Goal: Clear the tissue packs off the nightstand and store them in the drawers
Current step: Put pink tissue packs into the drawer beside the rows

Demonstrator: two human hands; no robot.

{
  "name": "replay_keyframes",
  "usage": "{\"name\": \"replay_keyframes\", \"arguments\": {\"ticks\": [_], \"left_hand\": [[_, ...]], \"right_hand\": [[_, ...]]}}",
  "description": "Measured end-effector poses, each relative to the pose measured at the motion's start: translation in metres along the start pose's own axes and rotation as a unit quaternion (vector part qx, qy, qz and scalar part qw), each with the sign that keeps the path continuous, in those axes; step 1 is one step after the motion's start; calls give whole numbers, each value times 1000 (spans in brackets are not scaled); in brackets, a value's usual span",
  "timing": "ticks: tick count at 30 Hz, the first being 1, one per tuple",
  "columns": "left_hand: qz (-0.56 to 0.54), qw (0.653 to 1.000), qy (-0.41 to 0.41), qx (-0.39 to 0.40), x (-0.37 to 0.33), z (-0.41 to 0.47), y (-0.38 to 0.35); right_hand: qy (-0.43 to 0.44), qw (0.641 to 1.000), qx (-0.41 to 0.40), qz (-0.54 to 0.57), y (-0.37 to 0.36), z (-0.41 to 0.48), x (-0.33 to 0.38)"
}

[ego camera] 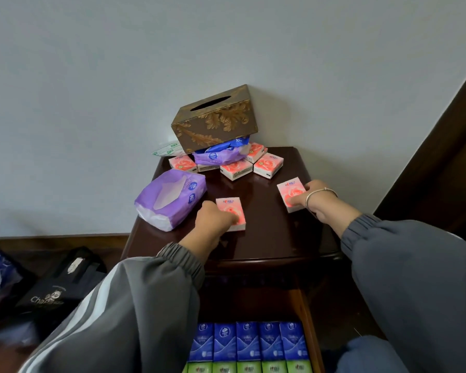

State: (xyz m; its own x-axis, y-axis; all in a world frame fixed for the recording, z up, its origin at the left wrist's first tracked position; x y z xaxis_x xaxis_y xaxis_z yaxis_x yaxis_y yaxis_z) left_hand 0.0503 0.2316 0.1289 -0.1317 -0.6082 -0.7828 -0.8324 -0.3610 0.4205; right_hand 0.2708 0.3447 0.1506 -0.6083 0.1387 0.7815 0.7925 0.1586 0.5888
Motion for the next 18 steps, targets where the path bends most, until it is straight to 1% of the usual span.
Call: {"name": "replay_keyframes", "arguments": {"ticks": [2,5,6,7,9,11,12,13,15,16,17,18], "left_hand": [[-53,998,22,32,3,-2,-5],[-107,994,-2,12,5,-3,-7],[-140,990,-8,15,5,-6,-8],[-173,984,-12,32,4,-9,-10],[-260,959,-21,114,1,-13,-21],[-339,922,1,187,-2,-18,-24],[-350,914,15,202,-2,-19,-22],[-344,916,17,203,-2,-17,-18],[-299,939,-9,171,2,-10,-9],[-286,945,-26,157,4,-8,-5],[-287,945,-38,149,6,-6,-1],[-293,943,-55,145,8,-6,3]], "right_hand": [[2,998,6,54,-1,-9,1],[53,981,41,184,-18,-34,13],[82,974,56,203,-26,-46,20],[117,972,60,194,-34,-55,26],[173,974,42,139,-46,-70,37],[197,978,21,64,-55,-79,45],[209,977,30,26,-60,-82,50],[231,972,53,-5,-66,-82,54],[263,959,103,-31,-73,-79,62],[264,958,109,-40,-73,-73,65],[263,958,94,-59,-69,-62,66],[266,958,61,-89,-64,-48,67]]}}
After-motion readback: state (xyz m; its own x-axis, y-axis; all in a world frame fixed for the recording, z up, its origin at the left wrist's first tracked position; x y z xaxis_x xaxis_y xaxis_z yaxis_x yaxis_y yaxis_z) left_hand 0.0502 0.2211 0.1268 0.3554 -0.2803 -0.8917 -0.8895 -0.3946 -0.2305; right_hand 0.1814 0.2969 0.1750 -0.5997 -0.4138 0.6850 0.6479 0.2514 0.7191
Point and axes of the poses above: each hand's wrist, its own z-axis towards the middle knuckle, its own y-axis out of the back of the hand, x = y × z, the point moved 6 cm from there along z, towards the middle knuckle, and after that the axes turned 7 degrees about y, right-handed, at the moved point
